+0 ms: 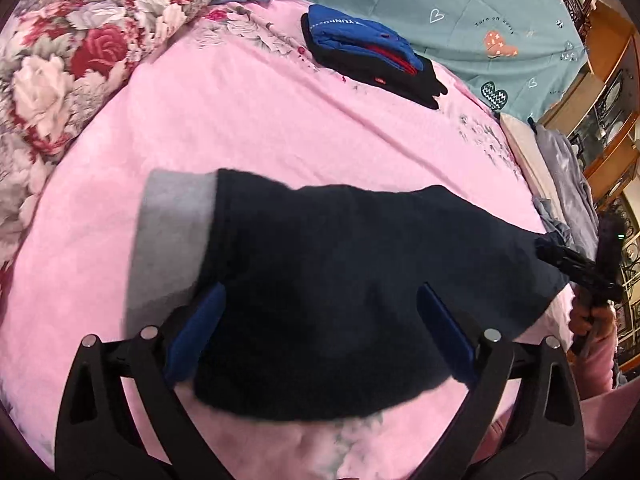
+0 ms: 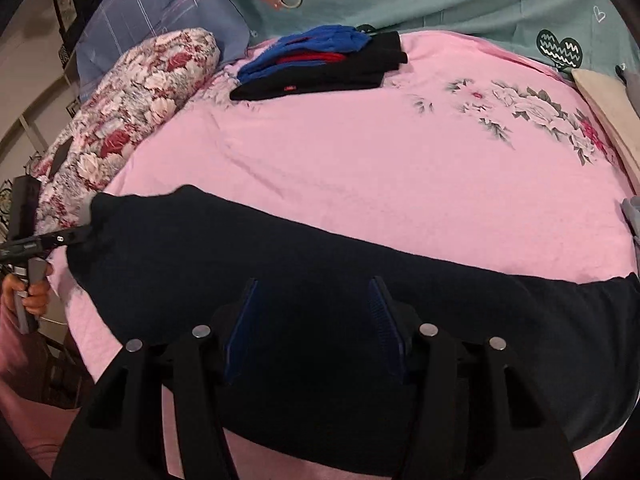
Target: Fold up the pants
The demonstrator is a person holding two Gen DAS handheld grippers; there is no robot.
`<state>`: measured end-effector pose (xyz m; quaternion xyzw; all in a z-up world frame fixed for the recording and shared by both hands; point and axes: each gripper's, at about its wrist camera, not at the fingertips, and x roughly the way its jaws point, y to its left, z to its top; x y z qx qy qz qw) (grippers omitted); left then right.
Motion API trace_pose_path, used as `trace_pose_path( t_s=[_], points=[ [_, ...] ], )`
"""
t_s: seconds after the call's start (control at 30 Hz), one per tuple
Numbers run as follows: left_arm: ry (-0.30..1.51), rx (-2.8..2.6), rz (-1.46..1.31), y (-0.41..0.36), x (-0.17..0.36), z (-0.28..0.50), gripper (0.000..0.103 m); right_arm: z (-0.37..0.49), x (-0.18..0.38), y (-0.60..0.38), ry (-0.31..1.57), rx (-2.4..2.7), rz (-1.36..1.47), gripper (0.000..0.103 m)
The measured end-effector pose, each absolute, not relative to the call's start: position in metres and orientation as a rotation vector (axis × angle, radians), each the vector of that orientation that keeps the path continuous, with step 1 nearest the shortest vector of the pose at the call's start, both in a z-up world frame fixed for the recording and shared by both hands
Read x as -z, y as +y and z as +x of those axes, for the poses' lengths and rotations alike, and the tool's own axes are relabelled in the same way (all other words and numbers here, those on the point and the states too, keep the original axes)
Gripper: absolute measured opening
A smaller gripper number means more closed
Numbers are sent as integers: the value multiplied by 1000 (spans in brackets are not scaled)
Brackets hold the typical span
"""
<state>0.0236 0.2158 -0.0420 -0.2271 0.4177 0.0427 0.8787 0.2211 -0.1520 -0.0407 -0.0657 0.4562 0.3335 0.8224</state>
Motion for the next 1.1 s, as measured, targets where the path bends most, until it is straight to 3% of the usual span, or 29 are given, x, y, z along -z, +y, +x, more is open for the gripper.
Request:
trace_pose_path(
  t_s=[0.23,0.4,0.47,0.53,0.6,0.7,0.8,1.1],
  points=[
    [756,44,-417,188,8,44,98,213,51,-138,992,-790,-17,57],
    [838,40,-376,179,32,88,98,213,58,-130,1017,-804,23,57],
    [919,-22,-427,200,55,90,94,216,57,-139,1017,-804,68,57],
    [900,-8,-464,212,59,79,80,219,63,-149,1035,-820,130,57],
    [889,-36,-480,220,50,67,78,222,64,-153,1040,-837,171,57],
    [877,-79,-533,225,41,60,78,224,64,-157,1043,-851,210,58],
    [853,-86,-489,204,26,62,98,225,66,-161,1046,-864,248,58],
    [959,-55,-217,137,50,39,97,226,68,-167,1049,-887,298,60]
  ],
)
